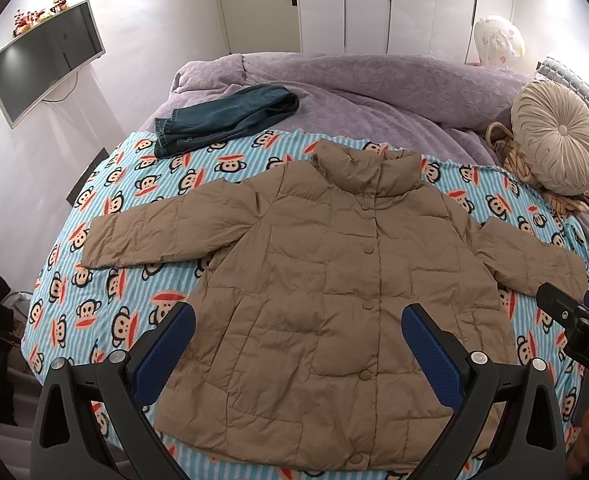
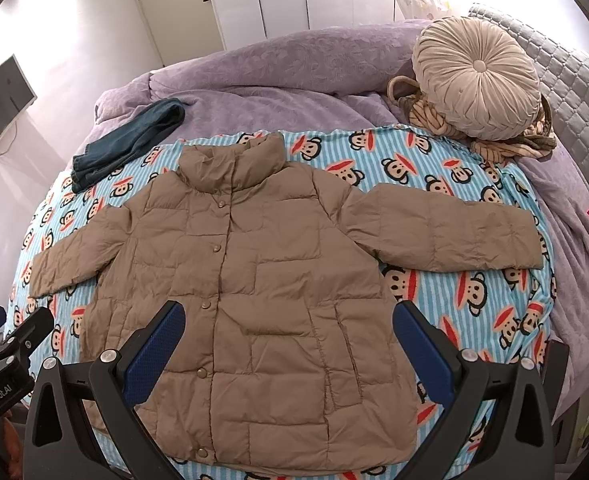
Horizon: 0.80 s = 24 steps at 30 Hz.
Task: Fold large clothes
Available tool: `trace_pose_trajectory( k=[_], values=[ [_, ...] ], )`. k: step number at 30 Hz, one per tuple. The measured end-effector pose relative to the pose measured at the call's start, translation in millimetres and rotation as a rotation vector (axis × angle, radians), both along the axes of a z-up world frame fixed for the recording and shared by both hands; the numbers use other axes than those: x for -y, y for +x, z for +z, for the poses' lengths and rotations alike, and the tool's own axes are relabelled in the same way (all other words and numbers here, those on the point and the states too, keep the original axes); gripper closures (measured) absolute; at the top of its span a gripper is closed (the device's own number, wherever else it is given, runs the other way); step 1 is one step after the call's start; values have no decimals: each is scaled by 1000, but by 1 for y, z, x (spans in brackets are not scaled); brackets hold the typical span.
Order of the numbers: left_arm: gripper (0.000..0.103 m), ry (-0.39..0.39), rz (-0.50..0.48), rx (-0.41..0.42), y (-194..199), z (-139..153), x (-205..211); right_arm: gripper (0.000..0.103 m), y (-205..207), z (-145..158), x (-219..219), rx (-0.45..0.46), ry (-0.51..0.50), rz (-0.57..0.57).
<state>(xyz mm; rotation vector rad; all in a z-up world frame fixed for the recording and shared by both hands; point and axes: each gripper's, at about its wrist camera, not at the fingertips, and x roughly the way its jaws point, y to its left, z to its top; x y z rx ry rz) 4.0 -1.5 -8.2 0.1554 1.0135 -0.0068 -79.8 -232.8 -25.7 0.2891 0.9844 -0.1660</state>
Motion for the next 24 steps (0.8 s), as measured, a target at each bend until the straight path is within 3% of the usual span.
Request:
trace_pose_trajectory(
  k=[6,8,14,17,18,24],
  values=[
    [0,14,-1,23,-3,-3,0,0,-1,-6,-1,8,1,-3],
    [0,-20,-1,50,-2,-2,0,0,0,-4,-1,27,9,-1],
    [0,-27,-1,48,-3,-3,-1,0,1,-5,-1,47,24,0],
    [0,-23,-1,79,-5,-5,0,0,1,-6,-1,56,29,1],
    [0,-22,-2,130,-7,-9,0,0,1,-6,-1,58,31,1],
    [0,-13,-3,137,-10,-13,1,0,2,-11,0,54,40,1]
  ],
)
